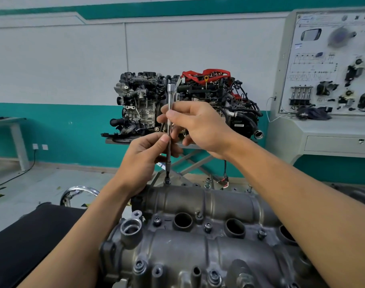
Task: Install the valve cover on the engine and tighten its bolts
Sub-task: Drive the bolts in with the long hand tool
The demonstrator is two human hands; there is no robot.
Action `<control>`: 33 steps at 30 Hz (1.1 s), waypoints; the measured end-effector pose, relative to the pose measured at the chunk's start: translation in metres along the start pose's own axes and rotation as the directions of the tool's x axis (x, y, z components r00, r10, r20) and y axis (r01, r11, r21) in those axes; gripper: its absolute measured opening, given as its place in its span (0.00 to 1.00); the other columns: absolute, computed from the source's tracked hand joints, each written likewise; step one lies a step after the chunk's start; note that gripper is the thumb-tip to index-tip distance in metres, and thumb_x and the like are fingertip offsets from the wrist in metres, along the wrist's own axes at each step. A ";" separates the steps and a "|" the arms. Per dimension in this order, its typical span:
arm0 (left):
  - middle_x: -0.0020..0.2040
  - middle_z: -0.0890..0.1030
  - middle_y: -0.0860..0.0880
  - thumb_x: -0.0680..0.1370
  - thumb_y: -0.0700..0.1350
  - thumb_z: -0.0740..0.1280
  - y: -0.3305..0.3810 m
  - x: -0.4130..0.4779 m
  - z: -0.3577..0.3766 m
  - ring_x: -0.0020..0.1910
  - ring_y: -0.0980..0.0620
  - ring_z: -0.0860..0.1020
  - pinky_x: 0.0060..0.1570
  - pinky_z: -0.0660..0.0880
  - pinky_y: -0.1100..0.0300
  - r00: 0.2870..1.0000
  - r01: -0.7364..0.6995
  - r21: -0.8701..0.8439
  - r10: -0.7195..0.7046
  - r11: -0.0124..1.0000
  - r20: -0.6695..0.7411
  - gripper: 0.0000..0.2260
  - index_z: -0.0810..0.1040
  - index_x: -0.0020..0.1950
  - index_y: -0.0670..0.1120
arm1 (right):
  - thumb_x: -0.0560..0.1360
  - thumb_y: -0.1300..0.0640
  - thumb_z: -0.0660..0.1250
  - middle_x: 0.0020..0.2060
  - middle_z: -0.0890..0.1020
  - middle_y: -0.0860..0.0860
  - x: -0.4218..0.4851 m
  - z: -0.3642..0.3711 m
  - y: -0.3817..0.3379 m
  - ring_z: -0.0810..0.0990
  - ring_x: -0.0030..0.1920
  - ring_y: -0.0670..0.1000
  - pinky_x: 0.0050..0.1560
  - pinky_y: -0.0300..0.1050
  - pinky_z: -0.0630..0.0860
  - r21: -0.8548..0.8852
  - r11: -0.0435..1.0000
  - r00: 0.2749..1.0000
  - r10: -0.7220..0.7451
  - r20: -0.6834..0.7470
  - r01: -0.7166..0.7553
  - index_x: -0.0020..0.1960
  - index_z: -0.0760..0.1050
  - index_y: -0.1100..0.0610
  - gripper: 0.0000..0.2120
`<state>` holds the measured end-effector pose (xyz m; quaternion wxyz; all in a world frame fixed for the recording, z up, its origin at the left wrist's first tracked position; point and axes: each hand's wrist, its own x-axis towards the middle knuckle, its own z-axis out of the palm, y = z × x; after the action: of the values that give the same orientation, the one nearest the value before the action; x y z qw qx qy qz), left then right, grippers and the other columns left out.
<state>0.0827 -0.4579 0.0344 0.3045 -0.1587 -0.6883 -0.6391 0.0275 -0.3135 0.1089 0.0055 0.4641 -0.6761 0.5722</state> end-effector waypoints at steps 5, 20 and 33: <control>0.40 0.86 0.48 0.78 0.51 0.70 0.000 0.000 0.000 0.41 0.51 0.83 0.38 0.78 0.62 0.999 -0.032 -0.008 0.032 0.999 0.000 0.06 0.84 0.48 0.50 | 0.74 0.57 0.75 0.30 0.81 0.50 0.001 0.004 0.003 0.77 0.29 0.44 0.31 0.38 0.75 -0.034 0.999 0.988 -0.034 -0.148 0.029 0.43 0.78 0.59 0.08; 0.39 0.86 0.48 0.76 0.49 0.69 0.001 -0.003 -0.001 0.40 0.52 0.83 0.40 0.80 0.62 0.997 -0.052 -0.003 0.052 0.999 -0.053 0.08 0.84 0.45 0.46 | 0.72 0.53 0.76 0.32 0.81 0.54 -0.002 0.004 0.002 0.77 0.29 0.47 0.31 0.41 0.76 -0.065 0.998 0.996 -0.017 -0.089 0.011 0.43 0.77 0.61 0.12; 0.40 0.86 0.48 0.76 0.48 0.69 0.000 -0.003 -0.001 0.41 0.53 0.83 0.43 0.80 0.62 0.999 -0.034 0.049 0.034 0.998 -0.006 0.09 0.84 0.46 0.43 | 0.76 0.56 0.72 0.33 0.83 0.50 -0.003 0.001 0.000 0.76 0.29 0.45 0.27 0.37 0.74 -0.039 0.999 1.000 0.011 0.005 -0.010 0.47 0.80 0.63 0.09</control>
<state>0.0852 -0.4588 0.0330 0.3212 -0.1607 -0.7000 -0.6173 0.0295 -0.3129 0.1069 0.0096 0.4619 -0.6897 0.5576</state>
